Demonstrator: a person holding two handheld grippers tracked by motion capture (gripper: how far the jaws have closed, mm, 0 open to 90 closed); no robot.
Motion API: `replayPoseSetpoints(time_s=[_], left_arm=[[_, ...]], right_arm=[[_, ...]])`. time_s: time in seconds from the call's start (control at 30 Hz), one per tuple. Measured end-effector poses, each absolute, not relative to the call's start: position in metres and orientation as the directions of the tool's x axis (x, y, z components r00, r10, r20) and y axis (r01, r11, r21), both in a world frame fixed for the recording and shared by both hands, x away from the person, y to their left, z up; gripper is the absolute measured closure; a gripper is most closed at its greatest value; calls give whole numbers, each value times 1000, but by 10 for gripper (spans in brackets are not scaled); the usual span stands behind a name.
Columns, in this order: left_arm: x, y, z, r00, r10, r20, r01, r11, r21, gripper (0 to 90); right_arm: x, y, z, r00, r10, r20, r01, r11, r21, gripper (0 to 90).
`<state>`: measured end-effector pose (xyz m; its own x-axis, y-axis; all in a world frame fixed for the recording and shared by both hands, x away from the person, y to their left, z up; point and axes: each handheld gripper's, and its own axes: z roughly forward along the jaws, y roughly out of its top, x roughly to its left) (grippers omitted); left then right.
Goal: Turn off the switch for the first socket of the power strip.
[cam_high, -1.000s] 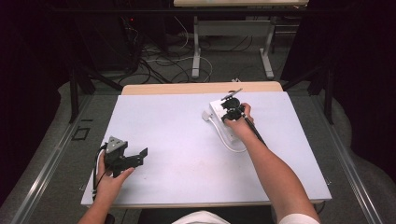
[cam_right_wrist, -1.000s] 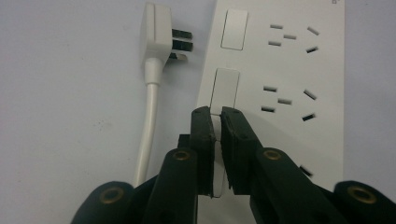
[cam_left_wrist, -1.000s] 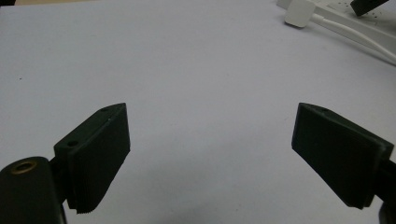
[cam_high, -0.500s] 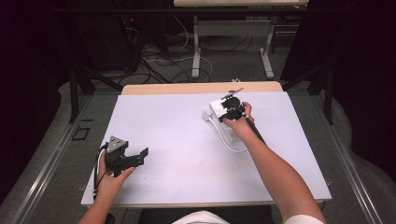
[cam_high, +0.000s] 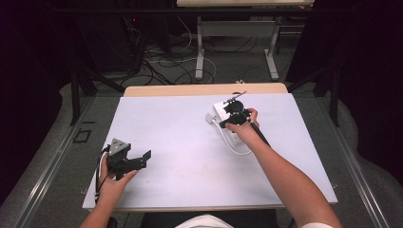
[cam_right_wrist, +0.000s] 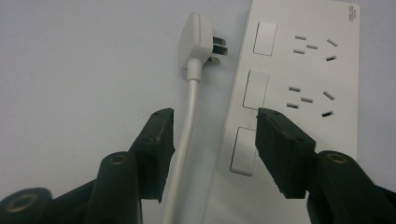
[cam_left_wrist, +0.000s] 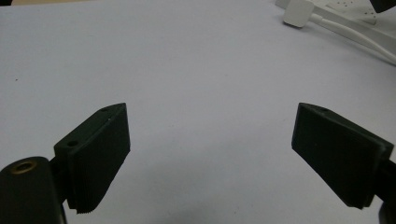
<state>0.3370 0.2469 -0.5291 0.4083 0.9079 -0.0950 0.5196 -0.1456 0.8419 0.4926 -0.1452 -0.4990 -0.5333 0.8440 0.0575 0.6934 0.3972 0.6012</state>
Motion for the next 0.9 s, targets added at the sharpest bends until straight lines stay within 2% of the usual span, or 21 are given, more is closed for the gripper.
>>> replayPoseSetpoints(time_s=[0.23, 0.5, 0.9], left_arm=[[336, 245, -528, 414, 905, -92, 518, -151, 842, 112], [336, 244, -528, 418, 904, -92, 516, -153, 843, 112], [336, 244, -528, 419, 903, -92, 517, -154, 842, 112]], right_arm=[[484, -149, -496, -552, 833, 47, 683, 420, 597, 385], [470, -153, -491, -569, 821, 44, 664, 428, 613, 401], [449, -165, -484, -581, 814, 15, 633, 440, 637, 321]])
